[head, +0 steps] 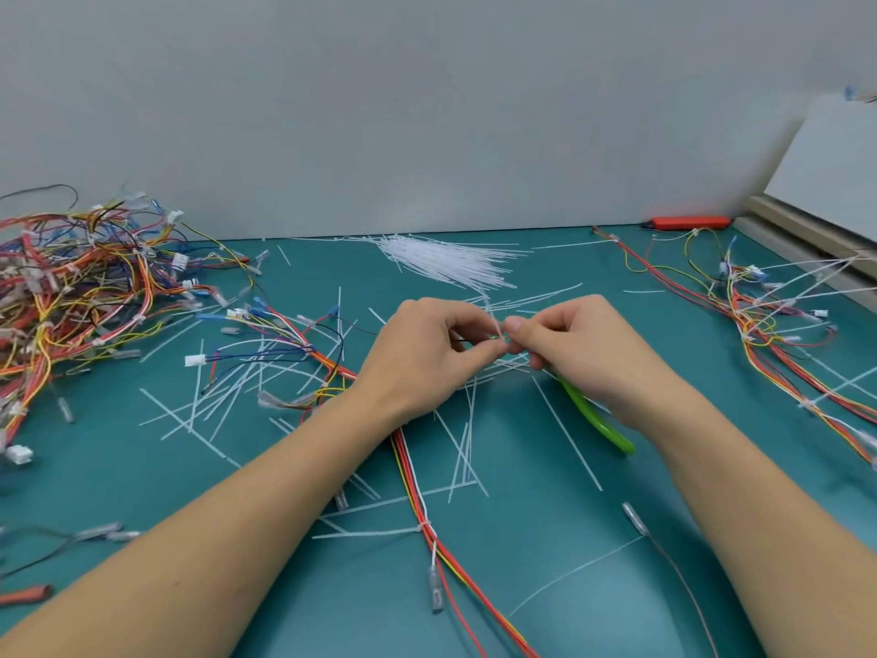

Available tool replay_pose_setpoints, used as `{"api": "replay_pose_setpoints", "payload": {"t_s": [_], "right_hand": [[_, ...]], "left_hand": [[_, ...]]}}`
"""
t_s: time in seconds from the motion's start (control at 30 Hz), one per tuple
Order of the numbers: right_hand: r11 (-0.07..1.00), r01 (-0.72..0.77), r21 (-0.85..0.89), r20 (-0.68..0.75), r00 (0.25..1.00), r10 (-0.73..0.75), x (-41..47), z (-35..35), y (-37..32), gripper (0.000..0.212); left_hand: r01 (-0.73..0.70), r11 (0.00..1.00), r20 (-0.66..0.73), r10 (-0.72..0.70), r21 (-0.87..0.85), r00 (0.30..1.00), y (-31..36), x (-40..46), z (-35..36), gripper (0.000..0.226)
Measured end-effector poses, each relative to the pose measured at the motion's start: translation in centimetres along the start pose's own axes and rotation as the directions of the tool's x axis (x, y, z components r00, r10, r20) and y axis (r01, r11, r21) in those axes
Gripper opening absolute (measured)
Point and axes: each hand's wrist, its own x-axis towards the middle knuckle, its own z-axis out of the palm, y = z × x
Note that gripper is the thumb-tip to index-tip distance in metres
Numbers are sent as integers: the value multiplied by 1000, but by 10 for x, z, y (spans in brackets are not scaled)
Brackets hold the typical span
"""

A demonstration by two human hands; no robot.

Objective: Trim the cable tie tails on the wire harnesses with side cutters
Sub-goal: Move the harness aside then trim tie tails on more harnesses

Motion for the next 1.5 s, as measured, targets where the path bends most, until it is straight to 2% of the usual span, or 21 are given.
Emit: {"api": "replay_pose_setpoints", "payload": {"t_s": [0.07,0.17,0.37,0.5,0.63,0.73,0.83,0.97,1.13,1.3,1.5], "right_hand": [[1000,5,3,16,1000,-5,1,1,2,32],[999,13,-51,20,1000,-12,2,3,3,32],[998,-9,-59,-45,999,6,4,-6,5,35],[976,15,-217,-79,996,-33,2,-7,5,33],[929,157,-335,-120,971,-208,0,-5,0,5],[933,265,-242,-68,955,-289,-4,8,-5,15],[938,307,-158,-35,948,-316,-5,23,-6,9],[958,280,-58,-106,953,-285,-1,27,-4,9],[965,262,-29,-92,960,-263,-2,26,-4,17],[968,249,-35,-172,953,-251,-1,31,-5,26],[968,238,81,-222,951,-216,3,34,-4,29]], "left_hand": [[-4,1000,24,3,20,1000,1,0,0,17],[16,1000,50,-17,22,999,0,0,-2,14],[68,997,-12,-67,48,998,-7,0,-5,6],[66,993,37,-70,96,997,-7,0,-4,6],[79,989,47,-85,123,995,-6,-1,-5,7],[58,986,61,-68,159,996,-5,-1,-4,8],[50,986,70,-62,157,996,-6,-1,-4,23],[56,993,81,-65,105,995,-5,-1,-4,8],[87,995,67,-90,48,994,-6,0,-4,12],[84,994,79,-90,75,993,-5,0,-3,8],[91,990,89,-101,109,991,0,1,-3,13]]}}
